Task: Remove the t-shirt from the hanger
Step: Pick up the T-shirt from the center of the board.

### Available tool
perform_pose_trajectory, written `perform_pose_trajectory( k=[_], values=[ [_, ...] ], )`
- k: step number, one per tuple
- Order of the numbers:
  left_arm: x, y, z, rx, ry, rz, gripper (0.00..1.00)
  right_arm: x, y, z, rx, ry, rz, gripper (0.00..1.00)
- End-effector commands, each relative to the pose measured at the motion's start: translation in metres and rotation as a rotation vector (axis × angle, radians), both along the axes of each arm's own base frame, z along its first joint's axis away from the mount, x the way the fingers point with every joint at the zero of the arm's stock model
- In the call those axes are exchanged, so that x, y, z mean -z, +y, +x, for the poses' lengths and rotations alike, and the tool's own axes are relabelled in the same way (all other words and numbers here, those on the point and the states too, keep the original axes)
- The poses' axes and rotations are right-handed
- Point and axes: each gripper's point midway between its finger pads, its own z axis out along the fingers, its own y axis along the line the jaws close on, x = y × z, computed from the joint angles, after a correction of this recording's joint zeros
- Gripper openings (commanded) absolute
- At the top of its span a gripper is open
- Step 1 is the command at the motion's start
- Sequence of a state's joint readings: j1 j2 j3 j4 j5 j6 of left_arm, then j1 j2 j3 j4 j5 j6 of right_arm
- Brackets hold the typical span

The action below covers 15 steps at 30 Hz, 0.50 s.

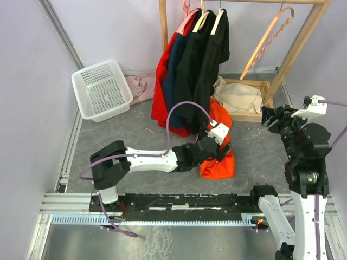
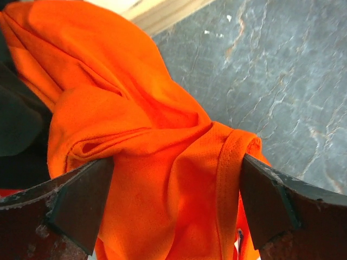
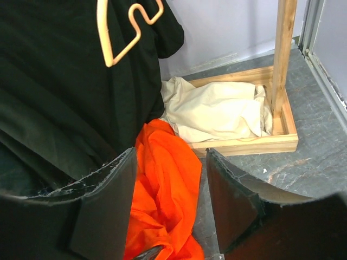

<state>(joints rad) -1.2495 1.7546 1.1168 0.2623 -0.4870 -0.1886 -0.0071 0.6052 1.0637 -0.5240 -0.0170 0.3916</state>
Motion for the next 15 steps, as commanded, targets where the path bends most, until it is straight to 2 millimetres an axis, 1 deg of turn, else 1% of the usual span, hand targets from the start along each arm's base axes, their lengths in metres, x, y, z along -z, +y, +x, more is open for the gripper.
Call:
perform_pose_trajectory(
  k=[1,8,12,15],
  values=[
    [0.004,-0.022,0.007,0.005,0.041,-0.057,0.99,-0.011,-0.002,-0.012,0.005,-0.041,-0.026,0.62],
    [0.038,-0.031,0.019,-0.013,0.082,-0.017,0.99,-0.01,0.0,-0.014,-0.004,-0.034,-0.028,0.63],
    [0.054,-0.032,0.024,-0.04,0.095,0.022,0.99,-0.008,0.0,-0.014,-0.004,-0.036,-0.026,0.63],
    [0.07,-0.029,0.028,-0.076,0.104,0.066,0.99,-0.008,0.0,-0.014,-0.004,-0.037,-0.024,0.63]
  ],
)
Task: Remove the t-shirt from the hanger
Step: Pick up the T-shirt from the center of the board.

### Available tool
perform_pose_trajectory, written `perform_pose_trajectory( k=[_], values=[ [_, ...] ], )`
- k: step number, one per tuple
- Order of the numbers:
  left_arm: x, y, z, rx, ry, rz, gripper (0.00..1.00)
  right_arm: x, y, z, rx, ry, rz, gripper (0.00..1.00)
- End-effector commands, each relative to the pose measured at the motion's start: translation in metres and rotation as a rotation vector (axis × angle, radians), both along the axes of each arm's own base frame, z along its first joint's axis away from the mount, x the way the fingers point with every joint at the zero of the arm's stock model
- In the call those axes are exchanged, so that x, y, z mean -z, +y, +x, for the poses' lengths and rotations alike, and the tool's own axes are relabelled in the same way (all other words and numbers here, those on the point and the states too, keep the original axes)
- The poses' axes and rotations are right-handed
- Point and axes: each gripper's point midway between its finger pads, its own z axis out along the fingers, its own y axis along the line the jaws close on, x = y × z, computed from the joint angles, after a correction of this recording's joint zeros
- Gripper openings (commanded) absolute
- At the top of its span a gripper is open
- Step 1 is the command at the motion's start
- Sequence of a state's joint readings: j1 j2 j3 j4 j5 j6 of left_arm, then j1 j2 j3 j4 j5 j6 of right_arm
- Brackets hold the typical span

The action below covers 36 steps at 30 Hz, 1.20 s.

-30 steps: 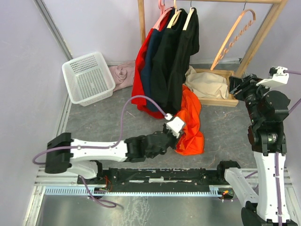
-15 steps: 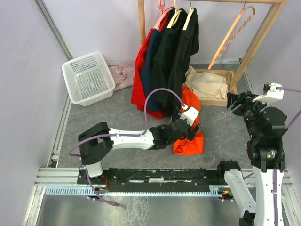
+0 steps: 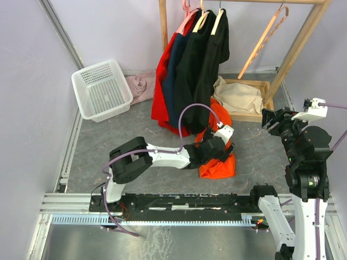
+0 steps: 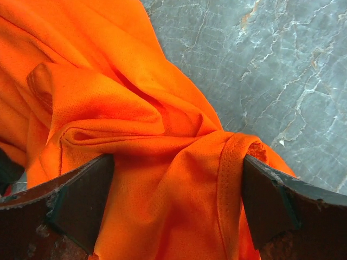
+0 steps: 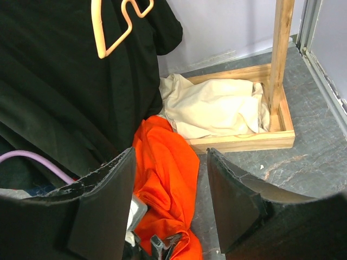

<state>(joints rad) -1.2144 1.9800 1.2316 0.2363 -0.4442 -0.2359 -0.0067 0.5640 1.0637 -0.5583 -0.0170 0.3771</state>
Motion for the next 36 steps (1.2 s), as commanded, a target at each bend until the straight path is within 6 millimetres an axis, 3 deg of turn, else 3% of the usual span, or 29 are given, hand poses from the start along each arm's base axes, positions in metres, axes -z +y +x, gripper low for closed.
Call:
perform_pose_trajectory(
  k=[1,6,17,24,30,33,36],
  values=[
    [0.007,-0.005,0.012,-0.076,0.014,-0.004,0.99,-0.007,0.001,-0.001,-0.005,-0.031,-0.01,0.63],
    [0.035,-0.001,0.014,-0.111,0.044,0.05,0.99,-0.006,0.001,-0.002,-0.006,-0.03,-0.008,0.63],
    [0.074,0.014,0.006,-0.152,0.111,0.111,0.98,-0.009,0.001,-0.005,-0.007,-0.047,-0.003,0.63],
    [0.109,0.036,-0.003,-0.188,0.175,0.224,0.66,-0.011,0.002,-0.007,-0.009,-0.058,-0.001,0.63],
    [0.129,0.048,-0.011,-0.196,0.214,0.285,0.46,-0.011,0.003,-0.008,-0.014,-0.059,0.002,0.63],
    [0.136,0.051,-0.015,-0.187,0.236,0.302,0.24,-0.013,0.003,-0.009,-0.018,-0.063,0.001,0.63],
    [0.131,0.05,-0.02,-0.166,0.254,0.286,0.15,-0.012,0.003,-0.008,-0.017,-0.061,-0.002,0.63]
  ],
)
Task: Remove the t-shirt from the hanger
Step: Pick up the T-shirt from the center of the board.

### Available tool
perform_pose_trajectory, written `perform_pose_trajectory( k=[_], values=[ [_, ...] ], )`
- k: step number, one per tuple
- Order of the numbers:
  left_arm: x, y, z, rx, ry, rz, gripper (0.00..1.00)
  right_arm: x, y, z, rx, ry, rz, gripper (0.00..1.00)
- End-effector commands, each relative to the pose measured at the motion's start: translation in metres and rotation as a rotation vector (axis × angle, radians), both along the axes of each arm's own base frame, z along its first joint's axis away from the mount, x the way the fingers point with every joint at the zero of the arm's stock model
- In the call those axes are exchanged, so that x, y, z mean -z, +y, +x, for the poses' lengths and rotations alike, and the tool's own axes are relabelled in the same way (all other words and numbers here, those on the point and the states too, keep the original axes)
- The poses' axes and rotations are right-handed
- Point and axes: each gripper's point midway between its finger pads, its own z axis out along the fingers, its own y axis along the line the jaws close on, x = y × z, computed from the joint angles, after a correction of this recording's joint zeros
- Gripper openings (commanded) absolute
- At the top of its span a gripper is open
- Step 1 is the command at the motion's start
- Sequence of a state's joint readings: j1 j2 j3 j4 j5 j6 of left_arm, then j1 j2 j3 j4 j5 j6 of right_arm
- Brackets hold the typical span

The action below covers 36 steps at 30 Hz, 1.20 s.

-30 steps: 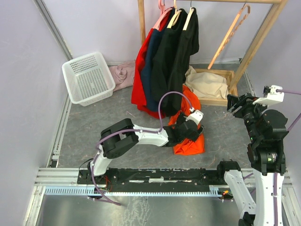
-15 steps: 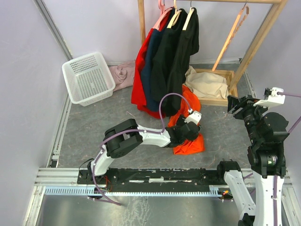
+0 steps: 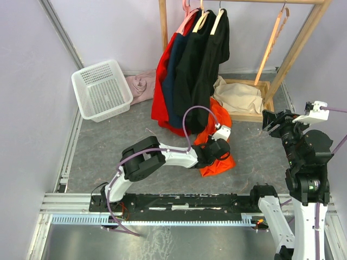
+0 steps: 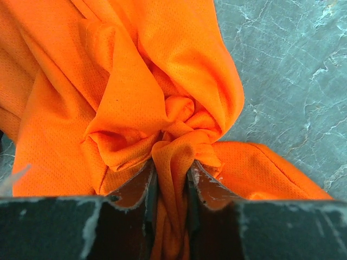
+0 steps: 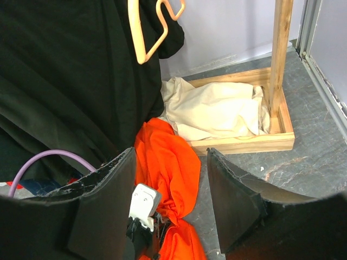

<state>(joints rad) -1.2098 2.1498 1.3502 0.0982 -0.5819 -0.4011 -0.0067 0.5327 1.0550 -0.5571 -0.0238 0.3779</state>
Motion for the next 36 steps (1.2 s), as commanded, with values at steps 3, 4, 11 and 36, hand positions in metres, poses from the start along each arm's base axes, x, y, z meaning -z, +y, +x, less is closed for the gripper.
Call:
perform_pose_trajectory(
  k=[3,4,11,36],
  values=[
    [0.047,0.037,-0.043,0.067,0.175,0.15,0.1,-0.009,0.0,0.0,0.0,-0.035,-0.005,0.63],
    [0.034,0.035,-0.047,0.085,0.155,0.139,0.08,-0.008,-0.001,0.001,0.004,-0.033,-0.006,0.63],
    [-0.07,0.03,-0.084,0.18,-0.003,0.039,0.03,-0.01,-0.005,0.0,0.023,-0.026,-0.018,0.64],
    [-0.254,0.226,-0.087,-0.3,-0.327,-0.169,0.03,-0.004,-0.001,0.014,0.002,-0.001,-0.018,0.64]
  ],
)
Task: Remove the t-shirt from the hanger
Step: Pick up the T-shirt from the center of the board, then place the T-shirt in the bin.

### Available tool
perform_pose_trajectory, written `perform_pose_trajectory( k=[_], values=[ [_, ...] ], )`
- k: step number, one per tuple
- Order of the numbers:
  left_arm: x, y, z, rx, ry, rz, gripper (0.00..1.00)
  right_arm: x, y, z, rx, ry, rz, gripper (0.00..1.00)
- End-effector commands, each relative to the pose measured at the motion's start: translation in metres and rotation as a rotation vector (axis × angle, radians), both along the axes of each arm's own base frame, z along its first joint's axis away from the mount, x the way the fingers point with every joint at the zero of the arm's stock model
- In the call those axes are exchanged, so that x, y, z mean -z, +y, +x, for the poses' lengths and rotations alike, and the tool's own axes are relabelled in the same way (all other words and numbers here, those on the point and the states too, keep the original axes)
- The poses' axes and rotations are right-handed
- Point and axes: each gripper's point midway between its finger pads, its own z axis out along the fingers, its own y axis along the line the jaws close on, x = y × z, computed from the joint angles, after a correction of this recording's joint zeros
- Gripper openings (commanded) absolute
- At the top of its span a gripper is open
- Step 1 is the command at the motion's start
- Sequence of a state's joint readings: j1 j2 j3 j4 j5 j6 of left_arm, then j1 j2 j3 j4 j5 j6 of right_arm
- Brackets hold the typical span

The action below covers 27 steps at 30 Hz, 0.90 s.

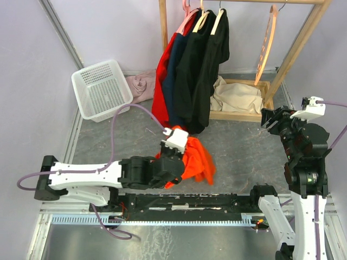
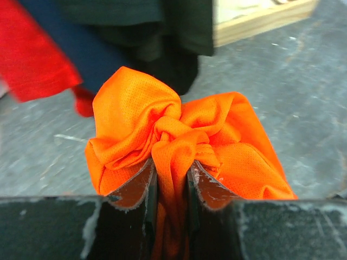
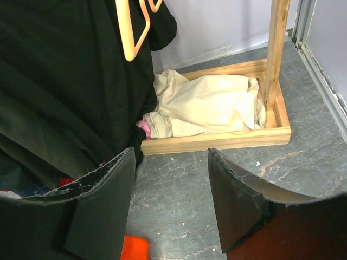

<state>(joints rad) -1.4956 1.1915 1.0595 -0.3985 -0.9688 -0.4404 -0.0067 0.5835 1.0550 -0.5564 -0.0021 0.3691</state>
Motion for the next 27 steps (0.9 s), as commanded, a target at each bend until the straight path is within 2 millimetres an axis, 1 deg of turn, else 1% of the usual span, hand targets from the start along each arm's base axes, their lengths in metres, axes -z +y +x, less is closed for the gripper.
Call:
perform_pose_trajectory(
  k=[1,6,9,11,12,15,17,19,22,24,27],
  values=[
    [-0.021,0.08,0.021,-0.286,-0.079,-0.067,0.03,-0.015,0.003,0.001,-0.02,-0.051,-0.007,0.64],
    [-0.031,0.145,0.042,-0.461,-0.092,-0.168,0.03,-0.013,0.007,0.002,-0.037,-0.047,-0.001,0.64],
    [-0.043,0.168,0.054,-0.527,-0.123,-0.205,0.03,-0.013,0.009,0.004,-0.05,-0.044,0.005,0.64],
    [-0.052,0.182,0.064,-0.584,-0.157,-0.21,0.03,-0.012,0.01,0.005,-0.056,-0.043,0.007,0.64],
    [-0.056,0.189,0.069,-0.609,-0.168,-0.186,0.03,-0.011,0.011,0.006,-0.057,-0.04,0.008,0.64],
    [-0.068,0.204,0.089,-0.664,-0.189,-0.179,0.03,-0.01,0.012,0.007,-0.061,-0.037,0.007,0.64],
    [-0.076,0.208,0.104,-0.669,-0.192,-0.189,0.03,-0.009,0.012,0.007,-0.064,-0.034,0.006,0.64],
    [-0.079,0.215,0.123,-0.684,-0.196,-0.187,0.03,-0.009,0.012,0.007,-0.064,-0.033,0.004,0.64],
    [-0.084,0.224,0.157,-0.705,-0.187,-0.184,0.03,-0.009,0.012,0.007,-0.064,-0.033,-0.001,0.64],
    [-0.094,0.231,0.175,-0.727,-0.2,-0.19,0.03,-0.008,0.013,0.007,-0.067,-0.03,-0.001,0.64],
    [-0.127,0.231,0.186,-0.724,-0.267,-0.24,0.03,-0.006,0.014,0.008,-0.072,-0.027,0.001,0.63]
  ],
)
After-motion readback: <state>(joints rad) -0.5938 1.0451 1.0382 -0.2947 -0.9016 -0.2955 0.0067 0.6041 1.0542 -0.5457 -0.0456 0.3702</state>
